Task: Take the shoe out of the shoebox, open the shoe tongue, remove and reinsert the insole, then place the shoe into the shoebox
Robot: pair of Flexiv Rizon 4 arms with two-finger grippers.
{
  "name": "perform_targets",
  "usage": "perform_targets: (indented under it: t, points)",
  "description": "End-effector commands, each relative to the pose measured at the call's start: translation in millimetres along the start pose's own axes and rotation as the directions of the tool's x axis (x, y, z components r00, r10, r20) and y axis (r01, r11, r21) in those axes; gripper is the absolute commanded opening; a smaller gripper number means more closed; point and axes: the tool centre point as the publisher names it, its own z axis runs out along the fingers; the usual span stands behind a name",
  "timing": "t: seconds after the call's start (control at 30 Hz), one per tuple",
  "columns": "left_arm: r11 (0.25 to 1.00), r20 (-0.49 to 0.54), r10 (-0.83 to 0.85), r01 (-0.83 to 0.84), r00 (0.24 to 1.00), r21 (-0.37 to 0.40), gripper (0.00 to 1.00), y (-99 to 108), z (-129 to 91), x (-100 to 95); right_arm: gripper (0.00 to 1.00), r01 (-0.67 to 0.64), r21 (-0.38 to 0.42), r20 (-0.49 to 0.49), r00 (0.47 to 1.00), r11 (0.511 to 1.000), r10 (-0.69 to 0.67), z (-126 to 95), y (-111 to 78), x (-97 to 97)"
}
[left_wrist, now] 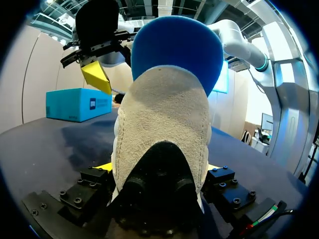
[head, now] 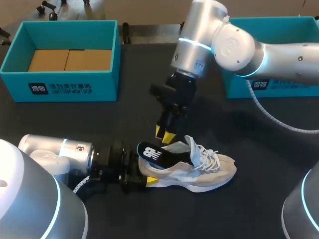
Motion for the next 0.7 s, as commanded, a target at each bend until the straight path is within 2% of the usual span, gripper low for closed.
perform_targets:
  t: [0.03, 0.3, 0.7]
  points:
    - [1.0, 0.0, 0.0, 0.0, 1.0, -0.001, 0.0, 0, 1, 0.0, 0.47, 0.012, -0.006, -0.06, 0.998, 1.0, -0.012, 4, -0.2, -8.9]
    - [1.0, 0.0, 0.0, 0.0, 1.0, -0.001, 0.0, 0, 1, 0.0, 0.48, 0.021, -0.026, -0.119, 0.993, 0.999, -0.024, 14, -2.3, -9.3]
    - [1.0, 0.0, 0.0, 0.0, 1.0, -0.001, 0.0, 0, 1, 0.0, 0.48, 0.033, -0.062, -0.138, 0.99, 0.998, -0.041, 26, -5.5, 2.1]
